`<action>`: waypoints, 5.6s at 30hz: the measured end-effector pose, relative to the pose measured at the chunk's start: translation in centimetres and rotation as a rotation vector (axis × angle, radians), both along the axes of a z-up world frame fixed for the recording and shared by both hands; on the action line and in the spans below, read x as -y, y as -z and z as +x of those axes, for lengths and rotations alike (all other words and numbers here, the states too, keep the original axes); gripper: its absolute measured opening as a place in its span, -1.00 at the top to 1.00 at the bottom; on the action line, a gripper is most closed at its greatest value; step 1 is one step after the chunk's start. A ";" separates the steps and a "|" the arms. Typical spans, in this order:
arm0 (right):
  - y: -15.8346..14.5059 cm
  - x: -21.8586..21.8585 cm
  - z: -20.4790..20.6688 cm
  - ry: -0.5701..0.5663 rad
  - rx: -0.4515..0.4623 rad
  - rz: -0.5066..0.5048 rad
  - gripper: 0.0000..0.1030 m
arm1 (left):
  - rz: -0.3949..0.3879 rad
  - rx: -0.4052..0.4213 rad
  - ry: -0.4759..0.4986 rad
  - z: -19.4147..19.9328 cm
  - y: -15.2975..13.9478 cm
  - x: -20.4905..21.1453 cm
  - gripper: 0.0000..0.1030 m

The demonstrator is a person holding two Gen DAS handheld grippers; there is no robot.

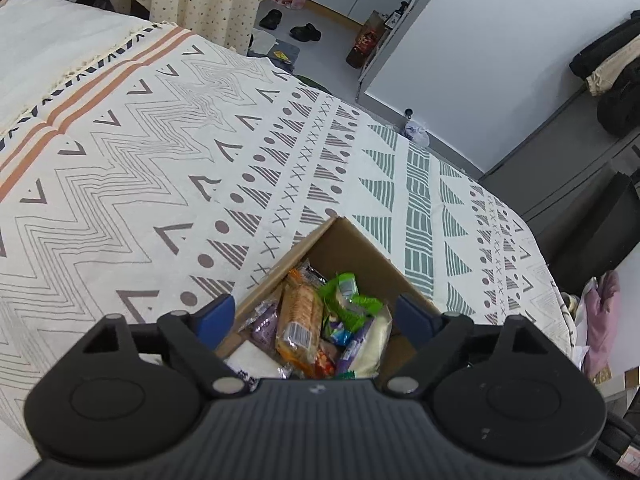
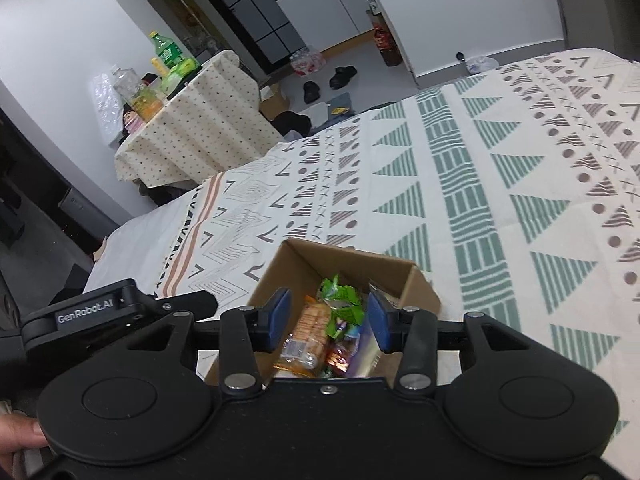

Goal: Organize snacks

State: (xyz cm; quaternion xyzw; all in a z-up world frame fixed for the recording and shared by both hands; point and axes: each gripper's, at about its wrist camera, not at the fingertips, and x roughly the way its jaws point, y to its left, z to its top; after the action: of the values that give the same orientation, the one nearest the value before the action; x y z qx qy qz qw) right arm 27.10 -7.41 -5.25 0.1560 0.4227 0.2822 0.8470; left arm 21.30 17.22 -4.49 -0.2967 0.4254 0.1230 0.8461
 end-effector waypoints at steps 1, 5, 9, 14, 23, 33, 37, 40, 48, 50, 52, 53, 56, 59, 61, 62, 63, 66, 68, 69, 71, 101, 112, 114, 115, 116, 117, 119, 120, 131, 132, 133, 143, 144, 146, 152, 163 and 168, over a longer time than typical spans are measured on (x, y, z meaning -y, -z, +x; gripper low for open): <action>0.0 0.3 -0.2 0.005 -0.001 0.001 0.02 | 0.002 -0.001 0.006 -0.1 -0.1 0.2 -0.75; -0.3 1.3 -0.9 0.013 0.000 0.001 -0.09 | 0.018 -0.011 0.035 -0.6 -0.4 1.2 -0.81; -0.6 2.6 -1.7 0.030 0.001 0.008 -0.24 | 0.026 -0.017 0.065 -1.1 -0.8 2.2 -0.86; -1.4 4.2 -2.9 0.048 0.013 0.015 -0.53 | 0.041 -0.031 0.082 -2.0 -1.5 3.5 -0.90; -3.3 7.0 -5.4 0.057 0.053 0.018 -0.92 | 0.082 -0.023 0.109 -4.3 -3.3 5.8 -0.99; -5.6 9.8 -8.4 0.077 0.110 -0.004 -1.00 | 0.135 0.019 0.158 -7.7 -5.7 8.3 -1.00; -6.4 10.9 -9.7 0.106 0.129 -0.008 -1.00 | 0.153 0.032 0.167 -8.9 -6.5 8.8 -1.00; -7.0 11.5 -10.7 0.116 0.143 -0.014 -1.00 | 0.173 0.041 0.177 -10.0 -7.1 9.2 -1.00; -8.9 12.1 -13.8 0.119 0.189 -0.047 -1.00 | 0.207 0.069 0.200 -13.0 -9.0 10.0 -1.00; -9.3 12.3 -14.7 0.124 0.208 -0.052 -1.00 | 0.228 0.067 0.207 -13.7 -9.3 10.1 -1.00; -9.5 12.4 -15.4 0.124 0.217 -0.056 -1.00 | 0.233 0.075 0.211 -14.4 -9.6 10.2 -1.00; -9.6 12.5 -15.7 0.124 0.218 -0.060 -1.00 | 0.237 0.079 0.215 -14.8 -9.8 10.3 -1.00; -9.7 12.7 -16.9 0.125 0.227 -0.072 -1.00 | 0.254 0.084 0.228 -15.8 -10.1 10.5 -1.00; -9.9 12.8 -18.1 0.122 0.241 -0.083 -1.00 | 0.275 0.090 0.247 -16.9 -10.4 10.9 -1.00; -10.1 12.9 -18.9 0.117 0.249 -0.094 -1.00 | 0.291 0.103 0.252 -17.6 -10.8 11.1 -1.00; -10.1 12.9 -19.2 0.115 0.253 -0.099 -1.00 | 0.292 0.107 0.254 -17.9 -10.9 11.1 -1.00; -10.2 13.0 -19.6 0.115 0.258 -0.103 -1.00 | 0.291 0.111 0.256 -18.2 -11.0 11.1 -1.00; -10.4 13.3 -20.6 0.120 0.273 -0.116 -1.00 | 0.304 0.122 0.262 -19.1 -11.2 11.2 -1.00; -10.6 13.4 -21.1 0.119 0.281 -0.121 -1.00 | 0.314 0.126 0.270 -19.7 -11.3 11.3 -1.00; -10.7 13.4 -21.3 0.118 0.285 -0.124 -1.00 | 0.317 0.129 0.274 -19.9 -11.4 11.4 -1.00; -10.7 13.4 -21.8 0.112 0.292 -0.134 -1.00 | 0.321 0.137 0.279 -20.5 -11.5 11.5 -1.00; -10.4 13.5 -22.4 0.089 0.272 -0.144 -1.00 | 0.368 0.152 0.313 -21.9 -12.2 12.0 -1.00; -10.5 13.6 -22.5 0.091 0.275 -0.153 -1.00 | 0.367 0.153 0.320 -21.9 -12.1 12.2 -1.00; -10.5 13.6 -22.5 0.092 0.274 -0.153 -1.00 | 0.366 0.153 0.325 -21.9 -12.1 12.4 -1.00; -10.5 13.7 -22.5 0.092 0.274 -0.153 -1.00 | 0.366 0.153 0.326 -21.9 -12.1 12.5 -1.00; -10.5 13.7 -22.5 0.091 0.275 -0.154 -1.00 | 0.366 0.153 0.328 -21.9 -12.1 12.5 -1.00; -10.6 13.6 -22.5 0.091 0.276 -0.157 -1.00 | 0.366 0.153 0.330 -21.9 -12.1 12.6 -1.00; -10.6 13.7 -22.5 0.091 0.277 -0.160 -1.00 | 0.364 0.153 0.332 -21.8 -12.0 12.5 -1.00; -10.6 13.8 -22.4 0.091 0.276 -0.163 -1.00 | 0.363 0.152 0.331 -21.8 -12.0 12.5 -1.00; -10.4 13.6 -22.3 0.093 0.269 -0.177 -1.00 | 0.359 0.147 0.337 -21.8 -11.8 12.6 -1.00; -10.4 13.6 -22.2 0.095 0.269 -0.179 -1.00 | 0.357 0.150 0.338 -21.7 -11.8 12.6 -1.00; -10.4 13.7 -22.2 0.097 0.269 -0.181 -1.00 | 0.356 0.151 0.339 -21.7 -11.8 12.7 -1.00; -10.2 13.6 -22.1 0.097 0.272 -0.190 -1.00 | 0.356 0.153 0.349 -21.5 -11.7 12.9 -1.00; -10.2 13.6 -22.1 0.098 0.272 -0.190 -1.00 | 0.355 0.153 0.349 -21.6 -11.7 12.9 -1.00; -10.2 13.6 -22.1 0.098 0.273 -0.190 -1.00 | 0.355 0.153 0.349 -21.5 -11.7 12.9 -1.00; -10.3 13.7 -21.9 0.102 0.274 -0.191 -1.00 | 0.356 0.155 0.347 -21.6 -11.7 12.9 -1.00; -10.4 13.8 -22.0 0.104 0.274 -0.192 -1.00 | 0.355 0.156 0.349 -21.6 -11.9 12.7 -1.00; -10.4 13.8 -22.0 0.104 0.273 -0.193 -1.00 | 0.354 0.157 0.349 -21.6 -11.9 12.7 -1.00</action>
State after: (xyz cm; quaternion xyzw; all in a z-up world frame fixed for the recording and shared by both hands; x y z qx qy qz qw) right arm 5.12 -21.16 5.12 0.0560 0.3202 0.2147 0.9210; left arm -0.27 4.52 7.42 -0.0746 0.3749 0.0243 0.9237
